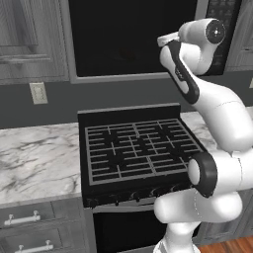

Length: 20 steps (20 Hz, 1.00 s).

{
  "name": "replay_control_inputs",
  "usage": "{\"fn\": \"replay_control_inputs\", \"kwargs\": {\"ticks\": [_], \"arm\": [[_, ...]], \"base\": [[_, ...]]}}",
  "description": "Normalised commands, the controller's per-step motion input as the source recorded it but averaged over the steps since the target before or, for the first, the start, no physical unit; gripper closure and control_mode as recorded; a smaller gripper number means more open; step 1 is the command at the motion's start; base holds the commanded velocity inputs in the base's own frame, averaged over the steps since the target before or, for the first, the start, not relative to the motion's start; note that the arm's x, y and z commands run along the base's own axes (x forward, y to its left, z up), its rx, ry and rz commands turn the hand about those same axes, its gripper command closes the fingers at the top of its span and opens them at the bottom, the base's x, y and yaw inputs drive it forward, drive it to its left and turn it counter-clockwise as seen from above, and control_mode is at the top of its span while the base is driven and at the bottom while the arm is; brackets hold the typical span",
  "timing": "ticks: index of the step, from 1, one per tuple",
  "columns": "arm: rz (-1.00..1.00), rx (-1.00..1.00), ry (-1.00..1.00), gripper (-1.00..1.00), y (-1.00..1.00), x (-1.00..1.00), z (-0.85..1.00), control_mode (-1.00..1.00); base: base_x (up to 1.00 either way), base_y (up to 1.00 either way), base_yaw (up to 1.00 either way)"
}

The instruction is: Pick the sweet potato from the counter and place it in the microwave. Then turn on the microwave.

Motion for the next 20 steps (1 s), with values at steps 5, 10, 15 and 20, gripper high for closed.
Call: {"fn": "replay_control_inputs", "kwargs": {"ticks": [5, 10, 15, 20], "arm": [[0.07, 0.0, 0.0, 1.0, -0.11, 0.05, 0.02, -1.0], [0.06, 0.0, 0.0, 1.0, -0.15, -0.02, 0.12, -1.0], [0.05, 0.0, 0.0, 1.0, -0.23, -0.22, 0.24, -1.0], [0.03, 0.0, 0.0, 1.0, -0.24, -0.28, 0.19, -1.0]], "base": [[0.0, 0.0, 0.0], [0.0, 0.0, 0.0], [0.0, 0.0, 0.0], [0.0, 0.0, 0.0]]}}
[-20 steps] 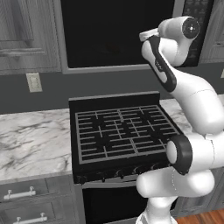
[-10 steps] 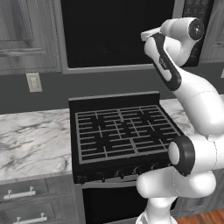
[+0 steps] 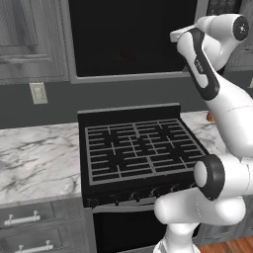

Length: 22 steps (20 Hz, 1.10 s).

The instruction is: Pick the sweet potato from the counter and place it in the microwave. Then turn on the microwave.

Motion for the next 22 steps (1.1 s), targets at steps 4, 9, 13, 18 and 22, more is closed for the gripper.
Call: {"fn": "replay_control_inputs", "kwargs": {"ticks": [4, 9, 13, 18, 22], "arm": [[0.03, 0.0, 0.0, 1.0, -0.18, -0.38, 0.09, -1.0], [0.02, 0.0, 0.0, 1.0, -0.17, -0.5, 0.07, -1.0], [0.0, 0.0, 0.0, 1.0, -0.21, -0.56, 0.03, -1.0], [0.0, 0.02, 0.0, 1.0, -0.28, -0.42, -0.02, -1.0], [0.01, 0.05, 0.0, 1.0, -0.27, -0.12, -0.07, -1.0]], "base": [[0.0, 0.0, 0.0], [0.0, 0.0, 0.0], [0.0, 0.0, 0.0], [0.0, 0.0, 0.0], [0.0, 0.0, 0.0]]}}
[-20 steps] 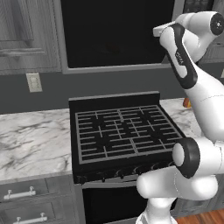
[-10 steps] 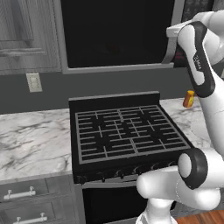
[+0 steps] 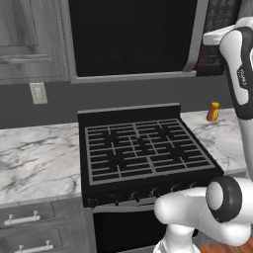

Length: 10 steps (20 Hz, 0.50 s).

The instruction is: Pick the sweet potato from the counter and place it in the microwave. Then turn on the microwave.

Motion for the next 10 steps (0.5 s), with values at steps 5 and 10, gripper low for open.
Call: {"fn": "replay_control_inputs", "kwargs": {"ticks": [5, 10], "arm": [[-0.02, 0.13, 0.04, 1.0, -0.24, -0.01, -0.04, -1.0], [-0.09, 0.19, 0.09, 1.0, -0.22, 0.0, 0.0, -1.0]], "base": [[0.0, 0.0, 0.0], [0.0, 0.0, 0.0]]}}
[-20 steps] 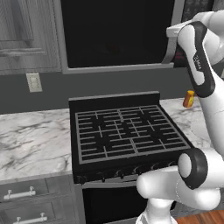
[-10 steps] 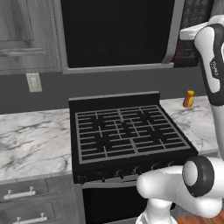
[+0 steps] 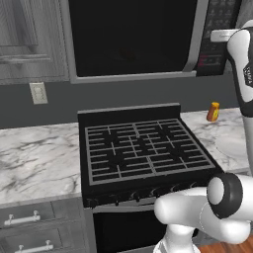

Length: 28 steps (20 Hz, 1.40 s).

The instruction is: Pick the sweet potato from the counter and place it in the microwave. Then turn on the microwave.

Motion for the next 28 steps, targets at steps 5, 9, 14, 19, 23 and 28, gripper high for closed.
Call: {"fn": "replay_control_inputs", "kwargs": {"ticks": [5, 9, 14, 19, 23, 28], "arm": [[-0.1, 0.23, 0.09, 1.0, -0.2, 0.0, 0.0, -1.0], [-0.09, 0.27, 0.0, 1.0, -0.18, -0.03, -0.12, -1.0], [-0.07, 0.27, 0.0, 1.0, -0.13, -0.02, -0.15, -1.0], [-0.04, 0.26, 0.0, 1.0, -0.05, -0.04, -0.13, -1.0], [-0.02, 0.23, 0.0, 1.0, -0.01, -0.04, -0.08, -1.0], [-0.02, 0.21, 0.0, 1.0, -0.04, -0.02, -0.12, -1.0]], "base": [[0.0, 0.0, 0.0], [0.0, 0.0, 0.0], [0.0, 0.0, 0.0], [0.0, 0.0, 0.0], [0.0, 0.0, 0.0], [0.0, 0.0, 0.0]]}}
